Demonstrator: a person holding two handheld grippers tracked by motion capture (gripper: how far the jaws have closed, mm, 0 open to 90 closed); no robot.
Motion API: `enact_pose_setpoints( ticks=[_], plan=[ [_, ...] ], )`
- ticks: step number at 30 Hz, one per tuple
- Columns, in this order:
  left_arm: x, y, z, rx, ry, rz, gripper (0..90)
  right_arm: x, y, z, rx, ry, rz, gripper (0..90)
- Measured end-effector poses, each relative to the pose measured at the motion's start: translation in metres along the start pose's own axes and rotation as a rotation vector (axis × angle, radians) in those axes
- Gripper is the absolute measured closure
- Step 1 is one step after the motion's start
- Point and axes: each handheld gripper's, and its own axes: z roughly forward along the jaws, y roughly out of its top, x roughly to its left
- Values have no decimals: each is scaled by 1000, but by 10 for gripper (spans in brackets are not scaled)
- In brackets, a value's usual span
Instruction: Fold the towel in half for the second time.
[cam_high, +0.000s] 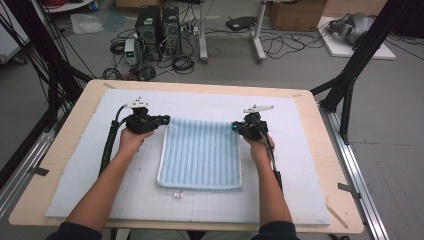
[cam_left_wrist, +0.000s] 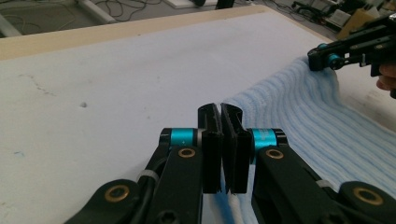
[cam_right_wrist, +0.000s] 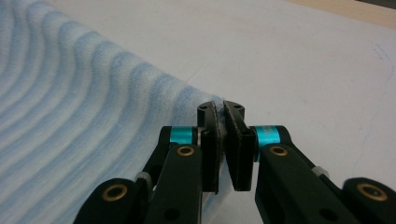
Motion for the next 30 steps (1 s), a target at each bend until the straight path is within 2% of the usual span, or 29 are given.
enact_pose_setpoints(
  ticks=[3, 8, 15, 23, 25, 30],
  plan=[
    [-6, -1, -8, -48, -13, 10, 865, 3, -2, -10, -23, 19, -1, 850],
    [-12, -4, -18, -66, -34, 11, 865, 8, -2, -26, -58, 36, -20, 850],
    [-28, -7, -31, -90, -54, 42, 865, 16, -10, -44, -84, 53, -48, 849],
    [-41, -11, -40, -84, -73, 63, 865, 22, -19, -57, -98, 78, -48, 849],
    [-44, -15, -42, -87, -72, 65, 865, 26, -21, -62, -119, 82, -55, 849],
    [-45, -25, -47, -79, -80, 52, 865, 31, -30, -70, -129, 98, -62, 846]
  ],
)
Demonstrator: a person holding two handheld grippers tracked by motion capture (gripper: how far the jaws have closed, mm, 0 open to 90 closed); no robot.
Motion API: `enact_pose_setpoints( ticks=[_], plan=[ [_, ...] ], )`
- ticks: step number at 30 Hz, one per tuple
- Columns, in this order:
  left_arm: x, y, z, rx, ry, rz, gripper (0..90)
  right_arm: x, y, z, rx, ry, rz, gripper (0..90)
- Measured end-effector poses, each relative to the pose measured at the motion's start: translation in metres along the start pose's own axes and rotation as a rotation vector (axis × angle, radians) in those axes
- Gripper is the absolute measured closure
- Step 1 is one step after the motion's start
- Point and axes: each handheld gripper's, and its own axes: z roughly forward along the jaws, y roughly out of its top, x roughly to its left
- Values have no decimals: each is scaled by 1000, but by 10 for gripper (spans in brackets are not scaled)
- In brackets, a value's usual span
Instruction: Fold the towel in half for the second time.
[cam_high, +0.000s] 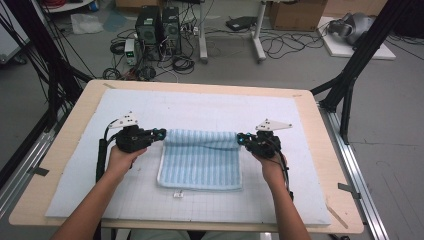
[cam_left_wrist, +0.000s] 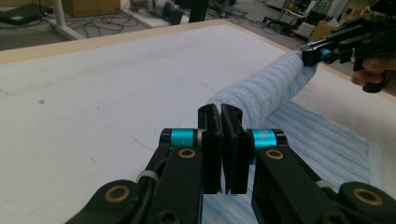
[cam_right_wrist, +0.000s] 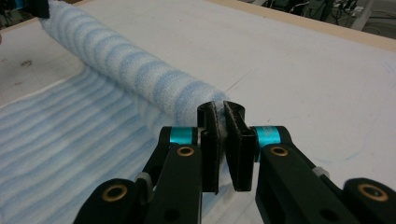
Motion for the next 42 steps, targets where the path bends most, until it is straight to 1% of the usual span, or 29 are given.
enact_pose_setpoints(
  ticks=[4, 6, 8, 10, 13, 17, 20, 23, 25, 26, 29, 32, 33, 37, 38, 39, 40, 41, 42],
  plan=[
    [-7, -7, -5, 3, -12, 8, 865, 8, -9, -6, -3, 7, -7, 846],
    [-9, -12, -7, 7, -19, 11, 865, 12, -14, -9, -10, 15, -5, 845],
    [-11, -14, -9, 11, -22, 11, 865, 15, -19, -12, -4, 18, -15, 843],
    [-13, -16, -12, 12, -26, 11, 865, 18, -23, -14, -4, 24, -14, 842],
    [-17, -19, -17, 11, -37, 13, 865, 25, -27, -19, 0, 28, -28, 840],
    [-26, -24, -25, 8, -50, 16, 865, 32, -31, -27, -10, 36, -37, 840],
    [-33, -29, -30, 17, -57, 26, 864, 37, -35, -33, -13, 41, -37, 840],
    [-37, -32, -35, 24, -65, 37, 863, 42, -38, -38, -14, 50, -44, 840],
    [-39, -35, -37, 33, -69, 40, 863, 45, -39, -40, -13, 49, -61, 840],
    [-40, -37, -37, 39, -70, 39, 863, 47, -40, -42, -10, 53, -58, 840],
    [-43, -42, -40, 60, -79, 42, 864, 53, -45, -45, -1, 58, -70, 840],
    [-44, -44, -42, 73, -91, 45, 864, 56, -49, -47, 12, 58, -79, 840],
    [-45, -45, -42, 78, -95, 43, 863, 56, -51, -47, 15, 64, -69, 839],
    [-45, -48, -45, 101, -127, 33, 857, 59, -55, -49, 32, 72, -75, 829],
    [-45, -48, -45, 95, -135, 26, 848, 60, -55, -50, 36, 71, -83, 813],
    [-44, -46, -47, 86, -148, 18, 831, 60, -56, -50, 41, 71, -85, 772],
    [-43, -45, -49, 77, -153, 21, 804, 60, -57, -52, 42, 64, -84, 680],
    [-43, -42, -50, 58, -154, 13, 757, 59, -56, -53, 36, 52, -79, 614],
    [-41, -38, -51, 34, -142, 6, 678, 57, -56, -55, 24, 43, -57, 579]
  ],
)
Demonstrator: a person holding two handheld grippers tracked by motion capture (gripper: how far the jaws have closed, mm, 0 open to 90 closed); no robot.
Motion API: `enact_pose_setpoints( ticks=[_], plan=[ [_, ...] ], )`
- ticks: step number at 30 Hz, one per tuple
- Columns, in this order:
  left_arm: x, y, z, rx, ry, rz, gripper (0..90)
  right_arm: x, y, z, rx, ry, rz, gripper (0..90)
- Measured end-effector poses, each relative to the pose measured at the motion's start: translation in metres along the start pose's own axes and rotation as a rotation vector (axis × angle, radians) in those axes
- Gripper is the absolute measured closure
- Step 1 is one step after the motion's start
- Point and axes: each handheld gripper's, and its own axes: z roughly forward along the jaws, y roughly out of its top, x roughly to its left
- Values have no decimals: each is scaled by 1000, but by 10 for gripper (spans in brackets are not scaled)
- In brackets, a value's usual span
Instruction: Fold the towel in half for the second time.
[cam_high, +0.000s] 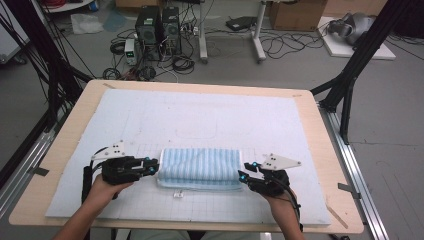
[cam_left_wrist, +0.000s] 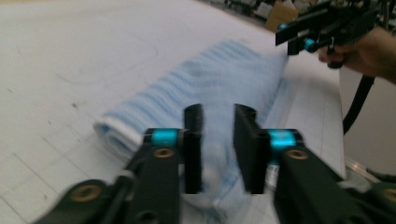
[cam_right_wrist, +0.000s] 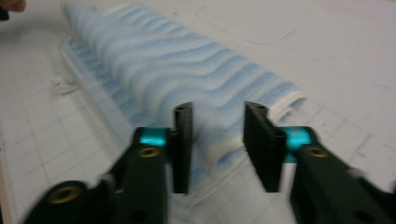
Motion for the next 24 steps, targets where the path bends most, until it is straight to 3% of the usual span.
enact_pose_setpoints(
  ticks=[1, 4, 7, 11, 16, 21, 24],
  plan=[
    [2, 4, -2, -25, 14, -16, 613, -3, 1, -3, -16, -7, 19, 543],
    [9, 10, 3, -38, 73, -28, 595, -12, 5, -5, -56, -34, 66, 509],
    [14, 12, 14, -14, 111, -33, 591, -13, 9, 5, -22, -47, 62, 548],
    [15, 8, 30, 42, 107, -31, 626, -7, 12, 24, 38, -6, 24, 668],
    [10, -5, 48, 161, 96, -9, 669, -3, 6, 42, 128, 31, -18, 692],
    [3, -10, 50, 267, 62, 38, 680, 3, -1, 44, 174, 93, -50, 688],
    [-3, -13, 47, 312, 35, 41, 694, 5, -4, 42, 188, 108, -68, 682]
  ],
)
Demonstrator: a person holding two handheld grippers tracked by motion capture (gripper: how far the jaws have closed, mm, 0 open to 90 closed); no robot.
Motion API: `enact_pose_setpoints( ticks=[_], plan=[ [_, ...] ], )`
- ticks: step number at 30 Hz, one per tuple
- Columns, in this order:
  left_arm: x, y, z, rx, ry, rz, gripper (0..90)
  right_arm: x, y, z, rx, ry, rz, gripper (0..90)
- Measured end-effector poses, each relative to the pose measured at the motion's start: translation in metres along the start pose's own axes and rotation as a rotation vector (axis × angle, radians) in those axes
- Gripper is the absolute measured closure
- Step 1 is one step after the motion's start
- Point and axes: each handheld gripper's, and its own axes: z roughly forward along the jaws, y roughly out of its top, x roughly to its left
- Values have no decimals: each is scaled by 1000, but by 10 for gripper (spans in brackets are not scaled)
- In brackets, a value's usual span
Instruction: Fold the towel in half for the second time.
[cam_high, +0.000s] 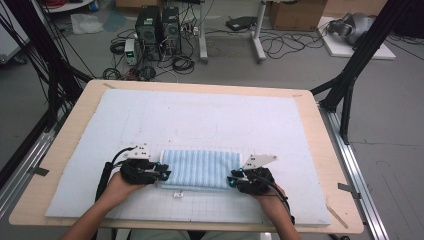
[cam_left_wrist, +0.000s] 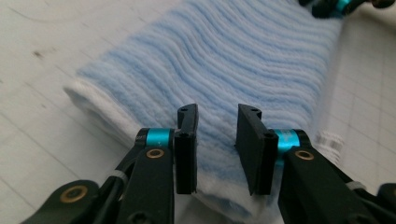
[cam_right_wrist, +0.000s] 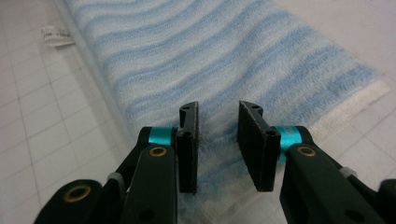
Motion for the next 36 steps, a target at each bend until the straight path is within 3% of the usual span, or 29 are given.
enact_pose_setpoints(
  ticks=[3, 6, 8, 11, 14, 17, 21, 25, 27, 30, 36],
  plan=[
    [-4, -2, -4, 12, -20, 11, 694, 0, -2, -4, 5, 21, -4, 662],
    [-2, 0, -8, -20, -20, 2, 672, 0, 0, -8, -12, 36, 5, 622],
    [3, 4, -10, -87, 12, -21, 596, -3, 4, -12, -69, 31, 24, 599],
    [12, 12, -12, -143, 62, -25, 588, -12, 11, -14, -131, -19, 65, 578],
    [27, 19, -8, -184, 140, -57, 610, -22, 20, -9, -142, -74, 83, 613],
    [38, 22, 0, -155, 175, -82, 654, -31, 25, 2, -132, -110, 102, 650],
    [40, 20, 12, -80, 201, -93, 684, -41, 22, 17, -54, -126, 130, 683],
    [40, 19, 14, -59, 218, -91, 683, -43, 19, 15, -44, -140, 144, 670],
    [41, 19, 10, -91, 216, -97, 670, -43, 18, 9, -62, -144, 150, 631],
    [42, 20, -2, -188, 216, -111, 582, -44, 14, -3, -86, -161, 153, 542],
    [49, 16, -27, -328, 263, -141, 313, -50, 8, -34, -144, -285, 154, 263]
  ],
)
